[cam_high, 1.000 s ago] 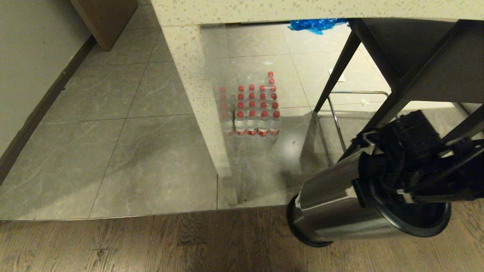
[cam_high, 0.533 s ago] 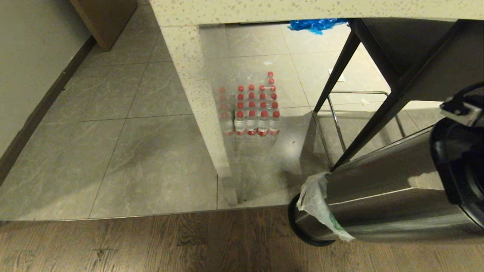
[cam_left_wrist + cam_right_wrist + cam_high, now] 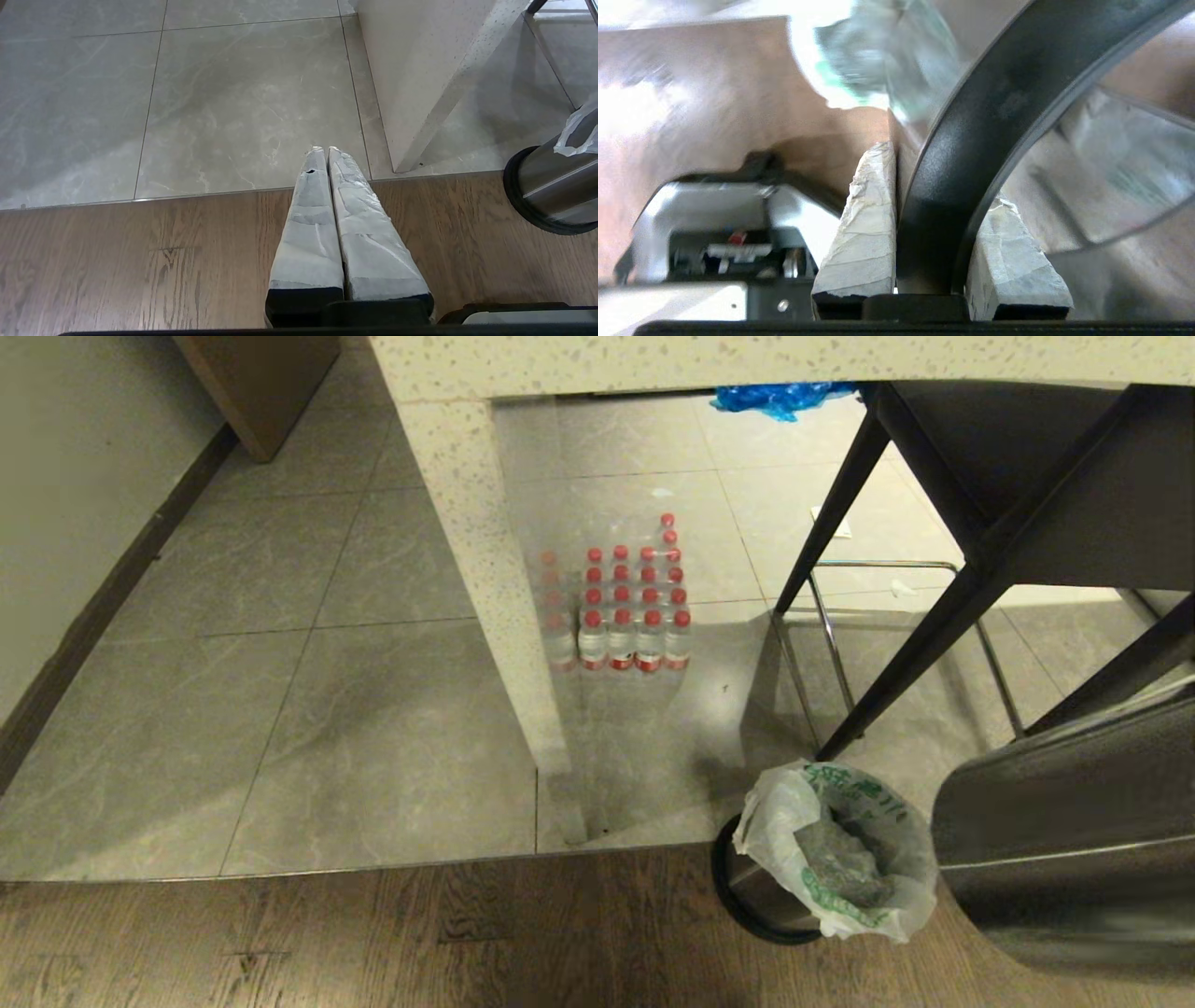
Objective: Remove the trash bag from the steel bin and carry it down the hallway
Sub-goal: Place the outer trash can on the ground
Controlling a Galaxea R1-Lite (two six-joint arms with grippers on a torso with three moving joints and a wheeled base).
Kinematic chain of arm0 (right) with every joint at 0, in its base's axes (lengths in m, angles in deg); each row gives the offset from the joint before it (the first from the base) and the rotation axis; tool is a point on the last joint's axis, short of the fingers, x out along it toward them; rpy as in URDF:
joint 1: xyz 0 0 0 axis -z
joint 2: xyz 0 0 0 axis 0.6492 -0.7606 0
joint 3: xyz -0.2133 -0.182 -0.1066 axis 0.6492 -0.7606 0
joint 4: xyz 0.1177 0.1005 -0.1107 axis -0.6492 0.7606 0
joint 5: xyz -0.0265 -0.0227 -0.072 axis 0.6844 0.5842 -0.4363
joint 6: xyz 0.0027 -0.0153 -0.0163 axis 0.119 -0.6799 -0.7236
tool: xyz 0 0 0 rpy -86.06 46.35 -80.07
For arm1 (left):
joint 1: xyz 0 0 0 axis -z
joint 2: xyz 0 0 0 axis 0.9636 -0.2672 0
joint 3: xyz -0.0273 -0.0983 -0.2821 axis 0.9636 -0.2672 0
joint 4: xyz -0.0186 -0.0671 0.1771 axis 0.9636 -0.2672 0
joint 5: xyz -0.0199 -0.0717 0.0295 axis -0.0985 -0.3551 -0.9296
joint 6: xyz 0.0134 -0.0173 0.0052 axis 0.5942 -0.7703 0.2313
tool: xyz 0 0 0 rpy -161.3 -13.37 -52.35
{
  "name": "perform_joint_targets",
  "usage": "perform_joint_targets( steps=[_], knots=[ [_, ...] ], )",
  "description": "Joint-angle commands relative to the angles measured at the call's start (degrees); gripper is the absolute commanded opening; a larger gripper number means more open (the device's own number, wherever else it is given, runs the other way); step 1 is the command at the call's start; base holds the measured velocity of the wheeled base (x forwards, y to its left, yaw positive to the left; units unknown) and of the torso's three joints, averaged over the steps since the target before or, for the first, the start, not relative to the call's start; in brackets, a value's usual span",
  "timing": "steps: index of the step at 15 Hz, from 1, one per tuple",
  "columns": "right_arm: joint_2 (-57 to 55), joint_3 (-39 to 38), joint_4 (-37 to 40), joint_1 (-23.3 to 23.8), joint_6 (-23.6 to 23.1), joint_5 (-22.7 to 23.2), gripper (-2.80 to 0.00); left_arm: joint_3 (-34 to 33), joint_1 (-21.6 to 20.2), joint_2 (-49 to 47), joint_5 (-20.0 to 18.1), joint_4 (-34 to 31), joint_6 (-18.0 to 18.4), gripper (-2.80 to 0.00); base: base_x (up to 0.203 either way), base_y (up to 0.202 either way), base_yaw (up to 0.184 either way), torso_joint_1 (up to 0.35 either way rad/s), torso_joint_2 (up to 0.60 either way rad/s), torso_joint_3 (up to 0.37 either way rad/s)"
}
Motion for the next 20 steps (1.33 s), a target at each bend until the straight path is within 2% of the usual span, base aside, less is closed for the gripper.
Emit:
perform_joint_targets(
  steps=[1, 4, 7, 10, 11, 13, 16, 20],
  knots=[
    [2.1, -2.9, -0.3, 5.4, 0.1, -0.4, -2.80, -0.1, 0.0, -0.1, 0.0, 0.0, 0.0, -2.80, 0.000, 0.000, 0.000, 0.000, 0.00, 0.000],
    [3.1, -14.5, -7.9, 13.1, 1.5, -0.9, -2.80, -0.1, 0.0, -0.1, 0.0, 0.0, 0.0, -2.80, 0.000, 0.000, 0.000, 0.000, 0.00, 0.000],
    [0.5, -28.1, -24.1, 18.8, 3.3, -1.0, -2.80, -0.1, 0.0, 0.0, 0.0, 0.0, 0.0, -2.80, 0.000, 0.000, 0.000, 0.000, 0.00, 0.000],
    [-8.5, -36.2, -40.8, 29.6, 3.6, -0.4, -2.80, -0.1, 0.0, -0.1, 0.0, 0.0, 0.0, -2.80, 0.000, 0.000, 0.000, 0.000, 0.00, 0.000],
    [-12.3, -37.3, -46.0, 33.5, 3.5, 0.4, -2.80, -0.1, 0.0, 0.0, 0.0, 0.0, 0.0, -2.80, 0.000, 0.000, 0.000, 0.000, 0.00, 0.000],
    [-19.1, -38.6, -54.4, 38.0, 3.4, 2.1, -2.80, -0.1, 0.0, -0.1, 0.0, 0.0, 0.0, -2.80, 0.000, 0.000, 0.000, 0.000, 0.00, 0.000],
    [-30.6, -39.0, -65.7, 42.1, 3.4, 3.1, -2.80, -0.1, 0.0, -0.1, 0.0, 0.0, 0.0, -2.80, 0.000, 0.000, 0.000, 0.000, 0.00, 0.000],
    [-47.6, -33.4, -83.7, 46.0, 3.7, 8.0, -2.80, -0.1, 0.0, -0.1, 0.0, 0.0, 0.0, -2.80, 0.000, 0.000, 0.000, 0.000, 0.00, 0.000]
  ],
)
